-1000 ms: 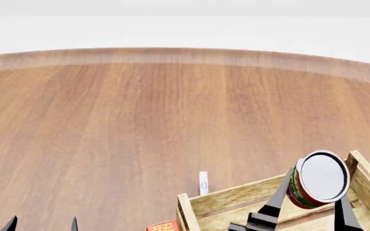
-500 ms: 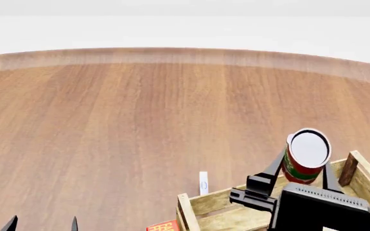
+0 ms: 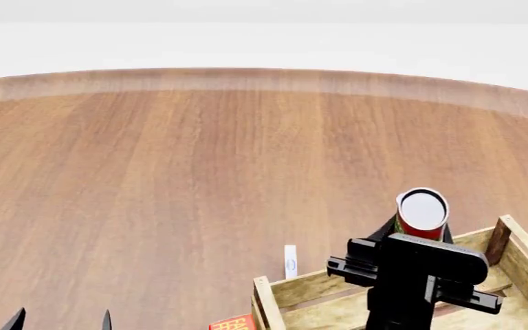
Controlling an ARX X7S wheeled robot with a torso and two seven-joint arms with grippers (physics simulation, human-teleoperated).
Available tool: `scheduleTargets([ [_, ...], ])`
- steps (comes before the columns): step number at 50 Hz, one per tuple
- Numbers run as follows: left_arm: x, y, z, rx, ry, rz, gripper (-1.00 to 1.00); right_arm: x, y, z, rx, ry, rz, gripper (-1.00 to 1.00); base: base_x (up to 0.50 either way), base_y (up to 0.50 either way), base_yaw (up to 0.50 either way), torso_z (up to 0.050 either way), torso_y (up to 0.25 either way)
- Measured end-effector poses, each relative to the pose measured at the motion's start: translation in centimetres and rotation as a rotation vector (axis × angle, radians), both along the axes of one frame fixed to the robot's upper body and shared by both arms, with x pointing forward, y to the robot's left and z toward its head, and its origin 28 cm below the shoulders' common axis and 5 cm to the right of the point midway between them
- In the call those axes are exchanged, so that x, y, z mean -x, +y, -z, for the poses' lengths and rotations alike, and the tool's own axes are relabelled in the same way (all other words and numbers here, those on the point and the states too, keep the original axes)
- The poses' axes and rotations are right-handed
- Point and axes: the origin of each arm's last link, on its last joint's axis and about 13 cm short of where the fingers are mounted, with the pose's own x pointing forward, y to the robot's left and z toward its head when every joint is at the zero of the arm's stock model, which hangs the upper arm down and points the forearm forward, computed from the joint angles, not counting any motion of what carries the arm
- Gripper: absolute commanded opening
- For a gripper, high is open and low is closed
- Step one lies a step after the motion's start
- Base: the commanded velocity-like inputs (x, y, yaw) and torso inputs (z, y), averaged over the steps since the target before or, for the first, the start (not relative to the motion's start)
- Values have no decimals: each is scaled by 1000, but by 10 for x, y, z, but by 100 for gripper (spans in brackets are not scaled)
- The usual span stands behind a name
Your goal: Pick up the tomato sauce, and put it in the wooden tray.
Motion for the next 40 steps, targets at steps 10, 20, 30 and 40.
scheduleTargets([
  [10, 0, 0, 0, 1, 0, 0, 100, -11, -4, 15, -3, 49, 26, -100, 0, 0, 0, 0, 0],
  [20, 1, 0, -1, 1, 0, -1, 100, -20, -9, 30, -12, 94, 56, -100, 0, 0, 0, 0, 1],
  [30, 0, 0, -1, 1, 0, -1, 100, -22, -11, 38, -25, 127, 62, -100, 0, 0, 0, 0, 0],
  [40, 0, 0, -1, 0, 0, -1, 100, -19, -12, 45, -48, 168, 61, -100, 0, 0, 0, 0, 0],
])
